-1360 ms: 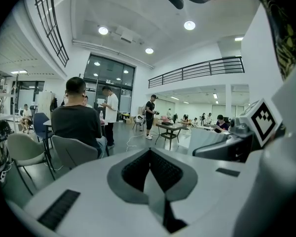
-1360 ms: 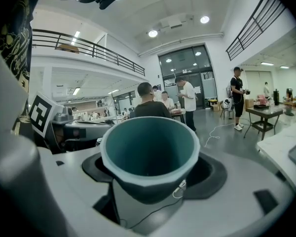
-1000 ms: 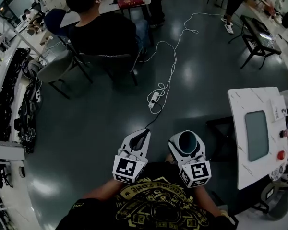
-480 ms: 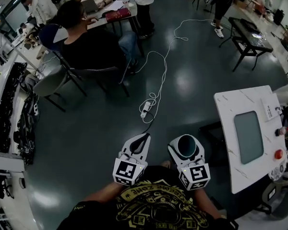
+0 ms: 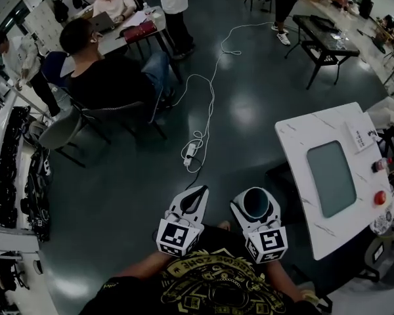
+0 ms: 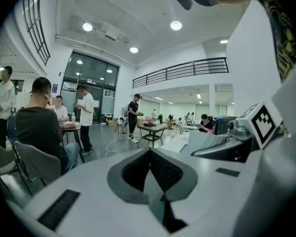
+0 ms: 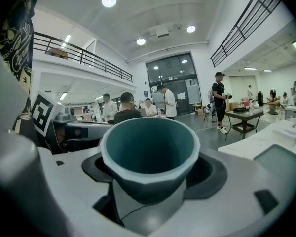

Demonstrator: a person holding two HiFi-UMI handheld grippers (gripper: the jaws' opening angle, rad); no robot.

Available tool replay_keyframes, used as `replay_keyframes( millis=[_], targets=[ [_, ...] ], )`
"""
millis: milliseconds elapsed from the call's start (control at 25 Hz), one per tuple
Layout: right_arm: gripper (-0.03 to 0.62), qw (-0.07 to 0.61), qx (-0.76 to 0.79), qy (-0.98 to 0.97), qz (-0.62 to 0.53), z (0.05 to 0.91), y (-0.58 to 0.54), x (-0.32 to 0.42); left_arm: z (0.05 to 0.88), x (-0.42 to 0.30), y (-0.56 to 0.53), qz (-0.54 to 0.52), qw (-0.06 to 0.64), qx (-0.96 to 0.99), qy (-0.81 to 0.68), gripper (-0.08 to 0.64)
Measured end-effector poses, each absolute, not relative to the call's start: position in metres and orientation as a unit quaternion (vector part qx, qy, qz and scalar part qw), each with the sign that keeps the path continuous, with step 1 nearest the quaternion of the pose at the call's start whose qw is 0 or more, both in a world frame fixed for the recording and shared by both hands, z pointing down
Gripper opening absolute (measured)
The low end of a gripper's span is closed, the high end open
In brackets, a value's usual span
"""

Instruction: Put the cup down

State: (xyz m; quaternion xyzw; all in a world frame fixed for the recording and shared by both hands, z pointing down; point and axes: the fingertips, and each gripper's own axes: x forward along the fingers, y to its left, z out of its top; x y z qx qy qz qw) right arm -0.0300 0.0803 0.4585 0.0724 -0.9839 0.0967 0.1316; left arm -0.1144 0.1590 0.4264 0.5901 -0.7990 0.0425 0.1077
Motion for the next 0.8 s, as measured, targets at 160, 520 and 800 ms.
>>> replay_keyframes(
  millis=[160,520,800],
  targets=[
    [0.373,0.133,0.092,-0.981,0.105,0.461,0.068,-0.014,0.426,-0.102,0.144,0.050,0.108,0.605,-0.787,0.011],
    [0.374,0.138,0.133,-0.975,0.113,0.470,0.054,0.011,0.436,-0.082,0.118,0.060,0.116,0.643,-0.755,0.011],
    [0.374,0.140,0.169,-0.969,0.117,0.473,0.029,0.014,0.440,-0.084,0.088,0.065,0.118,0.670,-0.730,0.011]
  ],
)
